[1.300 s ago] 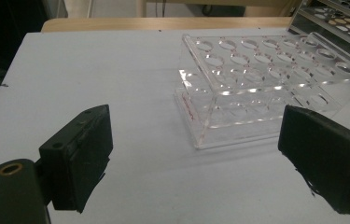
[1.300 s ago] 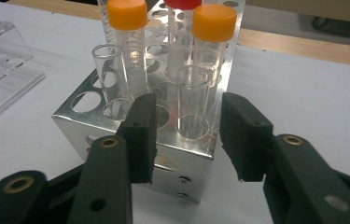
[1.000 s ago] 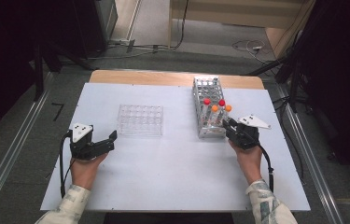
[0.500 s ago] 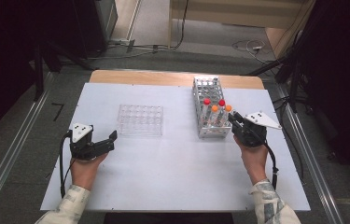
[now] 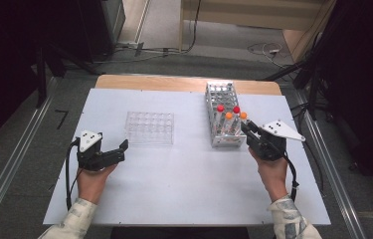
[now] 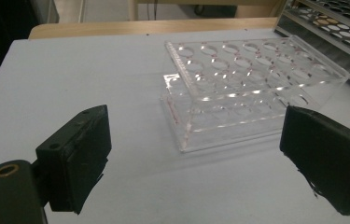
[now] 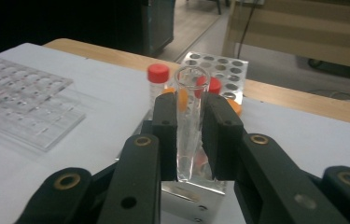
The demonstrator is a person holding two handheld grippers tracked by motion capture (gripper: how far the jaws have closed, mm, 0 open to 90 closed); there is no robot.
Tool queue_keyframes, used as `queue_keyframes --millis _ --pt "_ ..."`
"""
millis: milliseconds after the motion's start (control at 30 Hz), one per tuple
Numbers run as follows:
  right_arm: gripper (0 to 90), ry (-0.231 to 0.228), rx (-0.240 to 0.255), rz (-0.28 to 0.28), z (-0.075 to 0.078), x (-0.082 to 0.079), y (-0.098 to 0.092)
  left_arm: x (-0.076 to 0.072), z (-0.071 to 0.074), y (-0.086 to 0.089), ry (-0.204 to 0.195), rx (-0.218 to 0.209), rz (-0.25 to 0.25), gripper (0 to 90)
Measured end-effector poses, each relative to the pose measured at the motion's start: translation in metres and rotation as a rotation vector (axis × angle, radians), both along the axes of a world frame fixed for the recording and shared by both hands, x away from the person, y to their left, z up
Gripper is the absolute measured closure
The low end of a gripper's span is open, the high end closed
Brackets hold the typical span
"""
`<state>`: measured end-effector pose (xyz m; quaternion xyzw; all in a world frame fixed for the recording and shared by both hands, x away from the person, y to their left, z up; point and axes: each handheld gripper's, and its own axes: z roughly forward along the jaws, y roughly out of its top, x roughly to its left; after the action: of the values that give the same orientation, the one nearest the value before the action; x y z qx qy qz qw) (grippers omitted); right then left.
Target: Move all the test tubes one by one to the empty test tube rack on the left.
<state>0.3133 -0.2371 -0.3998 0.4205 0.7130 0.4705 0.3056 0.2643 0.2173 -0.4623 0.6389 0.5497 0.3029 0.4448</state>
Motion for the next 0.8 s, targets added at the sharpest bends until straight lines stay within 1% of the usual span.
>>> queue_keyframes --millis 33,200,267,367,400,467,500,567,600,633,700,733,767,800 --pt "73.5 0.0 0.0 0.0 0.0 0.0 0.0 0.0 0.001 -0.002 -0.002 -0.001 -0.003 9.1" --pt "73.5 0.017 0.019 0.063 -0.001 -0.005 0.014 0.002 0.007 -0.009 -0.013 0.001 -0.021 9.2" --pt "73.5 0.022 0.014 0.083 -0.003 -0.006 0.02 0.003 0.008 -0.012 -0.009 0.006 -0.035 9.2" --pt "73.5 0.039 0.02 0.112 -0.006 -0.006 0.029 0.006 0.01 -0.019 -0.014 0.003 -0.05 9.2" --pt "73.5 0.045 0.018 0.12 -0.008 -0.006 0.032 0.008 0.011 -0.024 -0.009 0.001 -0.063 9.2" --pt "73.5 0.056 0.02 0.143 -0.01 -0.006 0.038 0.009 0.012 -0.027 -0.007 -0.003 -0.071 9.3" --pt "73.5 0.056 0.017 0.152 -0.012 -0.006 0.041 0.011 0.015 -0.033 -0.009 -0.013 -0.088 9.3" --pt "73.5 0.059 0.021 0.169 -0.013 -0.007 0.048 0.012 0.016 -0.035 -0.01 -0.015 -0.096 9.3" --pt "73.5 0.057 0.016 0.181 -0.013 -0.008 0.051 0.014 0.019 -0.041 -0.01 -0.016 -0.109 9.3" --pt "73.5 0.054 0.005 0.192 -0.013 -0.008 0.055 0.014 0.019 -0.041 -0.01 -0.016 -0.109 9.3" --pt "73.5 0.061 0.005 0.212 -0.014 -0.008 0.063 0.016 0.02 -0.047 -0.009 -0.021 -0.12 9.2" --pt "73.5 0.061 0.005 0.212 -0.014 -0.008 0.063 0.018 0.021 -0.05 -0.009 -0.019 -0.129 9.2" --pt "73.5 0.063 -0.003 0.231 -0.016 -0.009 0.071 0.019 0.021 -0.053 -0.007 -0.018 -0.132 9.1" --pt "73.5 0.064 -0.008 0.239 -0.017 -0.008 0.074 0.02 0.022 -0.056 -0.004 -0.02 -0.136 9.0"
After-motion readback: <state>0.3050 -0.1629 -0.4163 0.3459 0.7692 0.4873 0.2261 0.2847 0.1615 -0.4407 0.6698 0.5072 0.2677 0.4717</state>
